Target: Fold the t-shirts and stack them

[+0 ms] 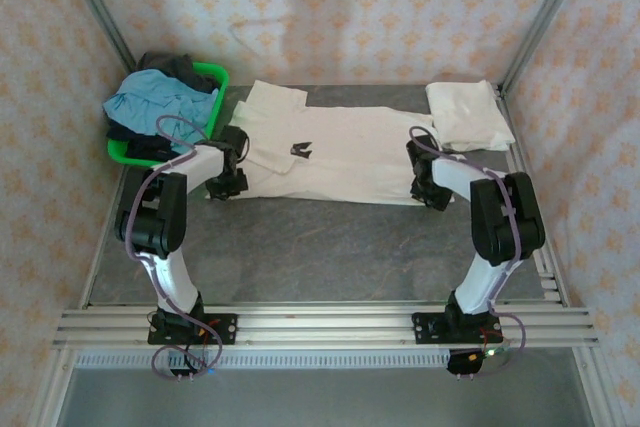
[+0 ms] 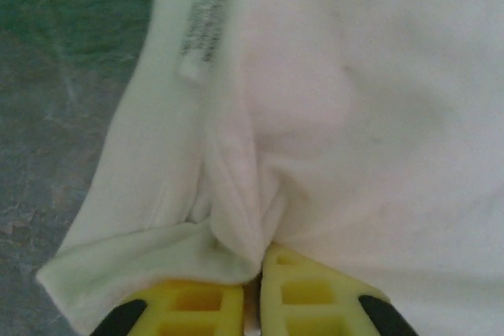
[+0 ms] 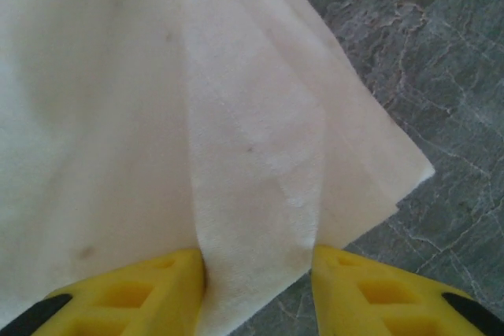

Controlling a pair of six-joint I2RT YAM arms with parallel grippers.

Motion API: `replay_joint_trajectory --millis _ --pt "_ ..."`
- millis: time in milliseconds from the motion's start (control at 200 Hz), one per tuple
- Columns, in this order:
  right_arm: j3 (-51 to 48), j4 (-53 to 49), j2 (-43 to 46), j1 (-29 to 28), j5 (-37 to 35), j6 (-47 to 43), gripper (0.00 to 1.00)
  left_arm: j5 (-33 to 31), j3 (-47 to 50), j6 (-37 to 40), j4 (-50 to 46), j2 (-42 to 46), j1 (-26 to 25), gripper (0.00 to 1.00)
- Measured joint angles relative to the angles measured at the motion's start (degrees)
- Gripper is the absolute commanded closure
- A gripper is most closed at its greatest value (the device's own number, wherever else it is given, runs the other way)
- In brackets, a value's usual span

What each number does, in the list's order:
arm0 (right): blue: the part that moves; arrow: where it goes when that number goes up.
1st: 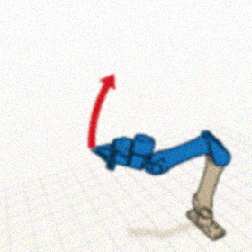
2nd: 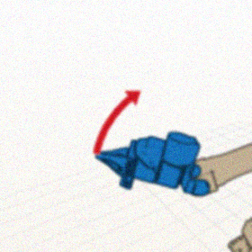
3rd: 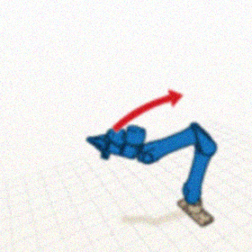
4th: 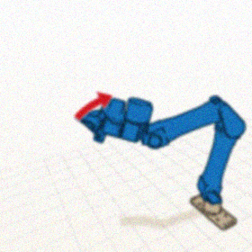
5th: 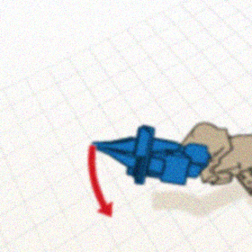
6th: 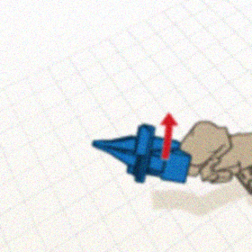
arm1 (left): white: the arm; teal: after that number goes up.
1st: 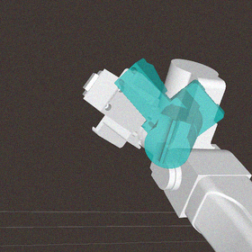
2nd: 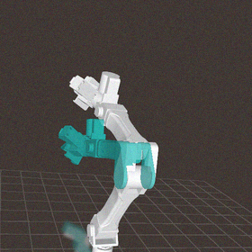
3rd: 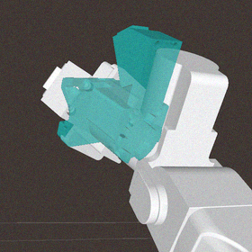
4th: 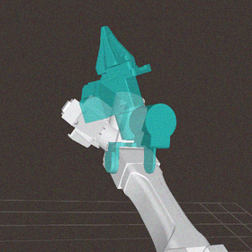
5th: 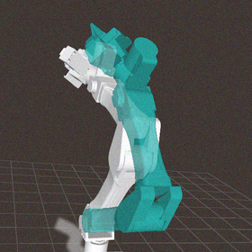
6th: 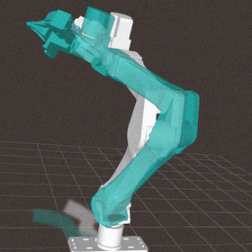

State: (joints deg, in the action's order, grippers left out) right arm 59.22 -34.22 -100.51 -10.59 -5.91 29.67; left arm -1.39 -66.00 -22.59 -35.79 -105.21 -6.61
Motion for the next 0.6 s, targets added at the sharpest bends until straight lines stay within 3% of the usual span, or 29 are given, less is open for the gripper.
replay_joint_trajectory --millis 155,270,360,395,601 --pt "-2.3 2.1 1.8 1.3 1.7 0.7 0.91 1.2 4.7 -1.1 2.1 4.4 1.1 1.00" --pt "-3.8 3.5 3.1 1.6 2.8 1.2 0.94 1.6 9.2 -2.1 2.7 8.5 1.1 1.00" --pt "-6.3 4.5 5.2 1.8 3.6 1.7 0.75 1.6 12.3 -3.2 2.8 12.3 1.1 0.68" --pt "-7.5 4.3 6.2 1.8 3.8 1.7 0.70 1.3 13.3 -3.6 2.7 13.7 1.1 0.62" --pt "-9.7 -0.5 13.1 2.3 3.0 1.6 0.56 -0.6 14.0 -4.9 1.2 21.2 1.8 0.52"
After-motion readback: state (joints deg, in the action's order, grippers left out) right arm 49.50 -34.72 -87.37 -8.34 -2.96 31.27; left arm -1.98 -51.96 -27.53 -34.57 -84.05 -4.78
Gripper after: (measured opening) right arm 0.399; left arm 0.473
